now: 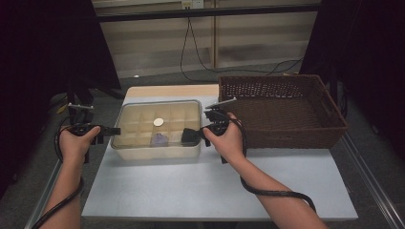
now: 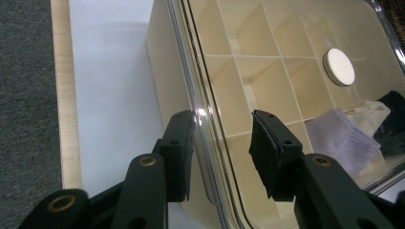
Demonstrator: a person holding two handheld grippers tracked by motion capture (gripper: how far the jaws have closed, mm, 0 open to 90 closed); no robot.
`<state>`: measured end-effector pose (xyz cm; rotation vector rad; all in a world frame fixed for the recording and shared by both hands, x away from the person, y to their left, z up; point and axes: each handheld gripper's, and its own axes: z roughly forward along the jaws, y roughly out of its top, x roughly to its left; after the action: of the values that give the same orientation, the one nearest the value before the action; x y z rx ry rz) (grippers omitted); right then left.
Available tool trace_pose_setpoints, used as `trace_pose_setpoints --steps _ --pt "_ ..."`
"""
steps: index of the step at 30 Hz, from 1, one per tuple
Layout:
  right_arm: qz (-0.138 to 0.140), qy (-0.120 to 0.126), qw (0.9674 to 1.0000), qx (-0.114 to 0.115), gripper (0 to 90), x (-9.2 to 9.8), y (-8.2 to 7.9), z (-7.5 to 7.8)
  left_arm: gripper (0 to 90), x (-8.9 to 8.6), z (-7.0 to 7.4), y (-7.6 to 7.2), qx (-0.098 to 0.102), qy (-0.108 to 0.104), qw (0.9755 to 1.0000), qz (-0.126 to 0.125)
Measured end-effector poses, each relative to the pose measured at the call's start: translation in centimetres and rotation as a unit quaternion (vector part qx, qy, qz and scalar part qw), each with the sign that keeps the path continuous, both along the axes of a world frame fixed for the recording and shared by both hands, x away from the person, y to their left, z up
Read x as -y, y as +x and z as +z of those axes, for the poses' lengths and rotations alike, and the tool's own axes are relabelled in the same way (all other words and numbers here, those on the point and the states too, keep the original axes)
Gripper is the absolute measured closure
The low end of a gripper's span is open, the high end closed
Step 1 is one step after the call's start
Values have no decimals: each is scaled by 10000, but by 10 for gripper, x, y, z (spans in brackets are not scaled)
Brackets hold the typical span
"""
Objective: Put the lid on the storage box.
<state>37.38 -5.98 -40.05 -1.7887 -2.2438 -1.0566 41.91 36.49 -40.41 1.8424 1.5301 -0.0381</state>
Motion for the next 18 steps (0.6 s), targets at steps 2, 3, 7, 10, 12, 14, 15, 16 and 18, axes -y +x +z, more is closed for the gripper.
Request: trace_pose_setpoints --steps 2,3,7,10,12,14,15,16,18 --pt "23 11 10000 20 589 0 0 0 609 0 0 0 -9 -8 10000 15" --pt "67 8 10000 9 594 1 -3 -1 619 -1 1 0 -15 24 10000 -23" --pt "75 19 10000 -26 594 1 -7 0 630 -1 2 -1 -32 3 10000 -20" --pt "92 41 9999 -27 592 1 -8 0 635 -2 2 -2 -24 -17 10000 26" --pt "89 32 10000 11 584 1 -7 -1 636 -1 2 -3 -26 15 10000 53" --pt "105 25 9999 50 566 1 -7 -1 629 -1 4 -3 4 87 10000 -10" --pt "150 -2 9999 76 552 1 -8 0 587 -1 5 -4 64 115 9999 51" --pt "150 -2 9999 76 552 1 -8 0 565 -1 5 -4 64 115 9999 51" --pt "137 -10 9998 166 532 2 -10 2 549 -2 8 -4 98 146 9998 28"
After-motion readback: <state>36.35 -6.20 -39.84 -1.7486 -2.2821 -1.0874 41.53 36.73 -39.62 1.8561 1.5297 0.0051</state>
